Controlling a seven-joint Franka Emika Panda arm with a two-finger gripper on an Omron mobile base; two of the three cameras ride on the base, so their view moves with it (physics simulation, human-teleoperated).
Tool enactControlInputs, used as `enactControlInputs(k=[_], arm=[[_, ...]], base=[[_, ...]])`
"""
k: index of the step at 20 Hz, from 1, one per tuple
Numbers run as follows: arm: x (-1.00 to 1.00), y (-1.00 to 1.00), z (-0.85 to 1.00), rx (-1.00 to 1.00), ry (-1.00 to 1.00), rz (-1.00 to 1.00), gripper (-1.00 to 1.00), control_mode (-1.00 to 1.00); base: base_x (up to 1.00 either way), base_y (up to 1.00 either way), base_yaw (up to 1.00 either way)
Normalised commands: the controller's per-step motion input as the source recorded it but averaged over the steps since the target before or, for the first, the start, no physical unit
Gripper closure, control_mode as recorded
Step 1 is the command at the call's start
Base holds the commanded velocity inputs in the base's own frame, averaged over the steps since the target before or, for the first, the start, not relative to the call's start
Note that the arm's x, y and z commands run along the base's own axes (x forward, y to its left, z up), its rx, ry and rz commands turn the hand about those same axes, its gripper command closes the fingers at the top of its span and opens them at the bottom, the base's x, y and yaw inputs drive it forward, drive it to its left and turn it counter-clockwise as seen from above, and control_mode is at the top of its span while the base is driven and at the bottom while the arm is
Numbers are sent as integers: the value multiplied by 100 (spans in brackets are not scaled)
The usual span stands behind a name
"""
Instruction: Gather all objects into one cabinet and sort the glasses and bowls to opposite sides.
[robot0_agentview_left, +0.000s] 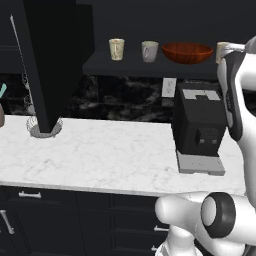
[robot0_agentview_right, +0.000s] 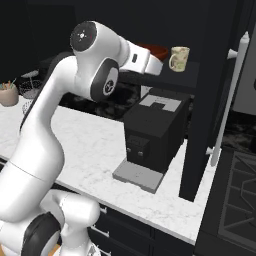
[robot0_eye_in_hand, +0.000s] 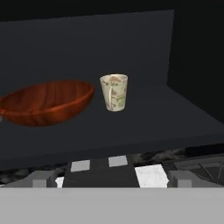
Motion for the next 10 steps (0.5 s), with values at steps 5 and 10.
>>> enactControlInputs(k=[5, 10], arm=[[23, -23, -20, 0, 0, -1, -100, -100], [54, -5, -7, 0, 0, -4, -100, -100]], base=[[0, 0, 0], [0, 0, 0]])
